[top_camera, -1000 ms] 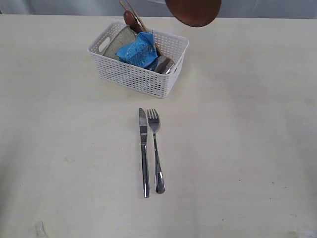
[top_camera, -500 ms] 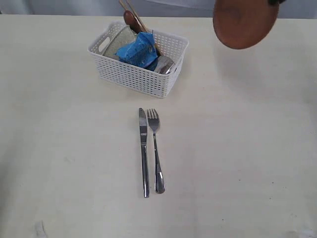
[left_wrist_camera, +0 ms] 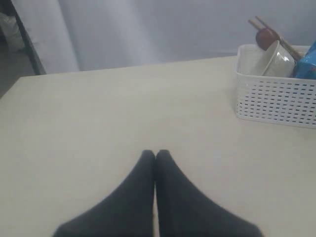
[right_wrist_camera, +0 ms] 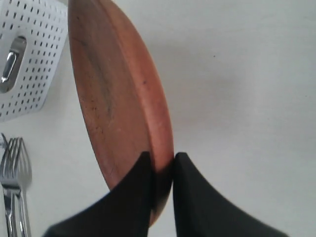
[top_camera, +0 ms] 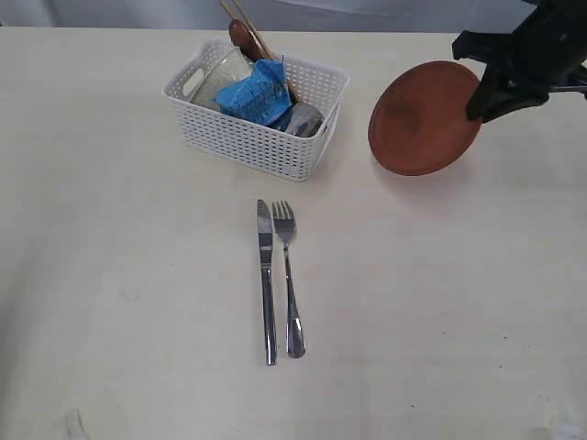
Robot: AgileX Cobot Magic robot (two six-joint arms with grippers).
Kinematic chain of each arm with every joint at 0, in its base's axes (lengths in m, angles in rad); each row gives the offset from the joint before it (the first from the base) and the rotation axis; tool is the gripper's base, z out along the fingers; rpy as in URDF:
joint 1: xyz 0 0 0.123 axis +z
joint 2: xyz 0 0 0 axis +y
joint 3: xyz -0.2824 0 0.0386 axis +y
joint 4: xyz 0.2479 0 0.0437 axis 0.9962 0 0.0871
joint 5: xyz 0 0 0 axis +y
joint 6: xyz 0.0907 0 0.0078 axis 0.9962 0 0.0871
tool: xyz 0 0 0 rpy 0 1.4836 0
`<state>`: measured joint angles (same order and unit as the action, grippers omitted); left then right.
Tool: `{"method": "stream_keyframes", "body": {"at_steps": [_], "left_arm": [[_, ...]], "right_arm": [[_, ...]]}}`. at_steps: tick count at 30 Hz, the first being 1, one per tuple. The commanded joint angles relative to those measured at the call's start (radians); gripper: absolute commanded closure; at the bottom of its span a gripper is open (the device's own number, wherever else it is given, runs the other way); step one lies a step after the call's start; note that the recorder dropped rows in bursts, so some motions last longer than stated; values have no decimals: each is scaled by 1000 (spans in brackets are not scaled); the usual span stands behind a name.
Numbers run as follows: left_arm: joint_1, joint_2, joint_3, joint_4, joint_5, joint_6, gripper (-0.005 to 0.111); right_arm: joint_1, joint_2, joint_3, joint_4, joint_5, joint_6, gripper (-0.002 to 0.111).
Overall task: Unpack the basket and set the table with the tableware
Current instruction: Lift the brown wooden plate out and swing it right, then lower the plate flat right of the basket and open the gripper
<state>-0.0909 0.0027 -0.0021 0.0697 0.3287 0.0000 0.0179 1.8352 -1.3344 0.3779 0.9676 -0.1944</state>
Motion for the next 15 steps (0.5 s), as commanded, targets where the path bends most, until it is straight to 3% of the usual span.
{"method": "stream_keyframes", "body": {"at_steps": [1,15], "left_arm": [[2,-3,2,5,-7,0,107],[2,-3,2,5,-7,0,107]], "right_arm": [[-9,50,21,68,-80,-19,109],[-16,182,21,78,-128,-49,108]]}}
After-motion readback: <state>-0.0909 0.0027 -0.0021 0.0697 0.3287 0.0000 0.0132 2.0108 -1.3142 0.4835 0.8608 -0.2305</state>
